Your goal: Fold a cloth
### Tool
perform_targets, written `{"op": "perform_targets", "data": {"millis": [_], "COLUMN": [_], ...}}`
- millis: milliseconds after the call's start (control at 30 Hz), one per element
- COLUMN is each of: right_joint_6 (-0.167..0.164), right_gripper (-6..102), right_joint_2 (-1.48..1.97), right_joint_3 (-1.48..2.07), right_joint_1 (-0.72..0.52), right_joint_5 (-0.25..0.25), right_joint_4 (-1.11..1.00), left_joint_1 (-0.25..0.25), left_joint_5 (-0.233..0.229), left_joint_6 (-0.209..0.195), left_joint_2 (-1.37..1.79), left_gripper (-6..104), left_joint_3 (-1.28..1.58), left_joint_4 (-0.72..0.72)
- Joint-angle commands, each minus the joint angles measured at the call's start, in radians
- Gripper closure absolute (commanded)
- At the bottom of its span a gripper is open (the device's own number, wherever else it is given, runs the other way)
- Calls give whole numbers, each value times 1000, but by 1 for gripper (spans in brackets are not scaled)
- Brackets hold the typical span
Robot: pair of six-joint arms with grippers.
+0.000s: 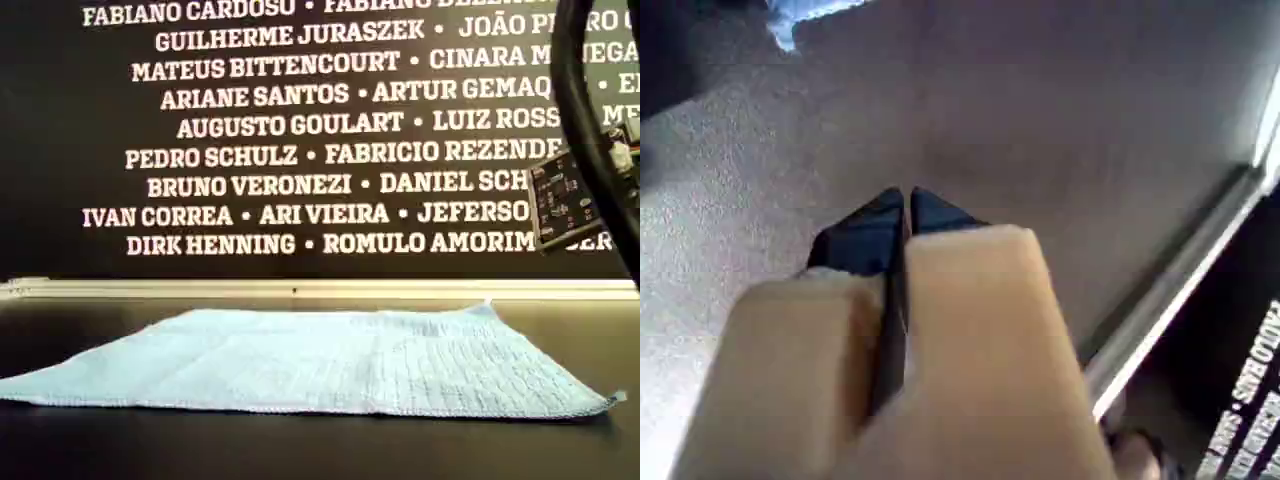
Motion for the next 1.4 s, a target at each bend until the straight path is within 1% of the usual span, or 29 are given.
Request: {"op": "perform_targets", "data": {"millis": [0,400,467,567,600,633,700,767,800,833,867,933,967,1000,1033,1067,1100,1133,1167,1233,1267,1333,1367], "right_joint_6": [-3,-5,9,11,9,-3,-5,-5,-5,-6,-6,-6,-6,-6,-6,-6,-6,-6,-6,0,11,11,11], "right_gripper": [60,60,60,60,60,60,60,60,60,60,60,60,60,60,59,59,57,55,53,47,46,42,41], "right_joint_2": [26,28,34,35,35,35,37,37,37,35,35,35,34,34,34,32,29,28,28,34,34,35,35], "right_joint_3": [11,11,11,9,3,-2,-18,-52,-72,-91,-107,-132,-135,-133,-126,-121,-115,-114,-110,-97,-97,-98,-94], "right_joint_1": [-9,-8,-17,-18,-18,-15,-6,3,5,8,17,66,98,133,169,204,235,258,267,267,259,258,258], "right_joint_5": [-3,-3,-2,-2,-3,-3,-17,-20,-21,-25,-29,-61,-83,-106,-127,-140,-138,-135,-133,-133,-133,-132,-130], "right_joint_4": [-95,-80,-81,-83,-86,-94,-97,-97,-97,-97,-97,-97,-97,-97,-97,-97,-97,-97,-97,-97,-97,-97,-97], "left_joint_1": [-89,-89,-87,-75,-75,-86,-89,-94,-106,-129,-164,-270,-337,-400,-453,-494,-523,-541,-548,-548,-548,-546,-548], "left_joint_5": [17,17,17,3,2,14,18,21,21,21,21,21,21,20,18,18,18,18,18,18,18,3,3], "left_joint_6": [8,8,8,6,6,6,6,8,8,8,9,9,-5,-6,-8,-8,-8,-8,-8,-9,-9,-8,-8], "left_joint_2": [11,12,12,12,12,14,14,15,15,15,15,15,14,14,14,14,14,14,14,14,12,14,14], "left_gripper": [34,34,34,33,33,33,33,33,33,33,33,33,33,33,33,33,33,33,33,33,33,33,33], "left_joint_3": [-20,-20,-20,-20,-20,-21,-25,-43,-46,-48,-46,-23,-21,-21,-26,-35,-43,-44,-41,-21,-17,-12,-12], "left_joint_4": [-12,-12,-12,-12,-12,-12,-18,-25,-26,-26,-26,-26,-26,-26,-26,-28,-28,-34,-48,-103,-117,-141,-141]}}
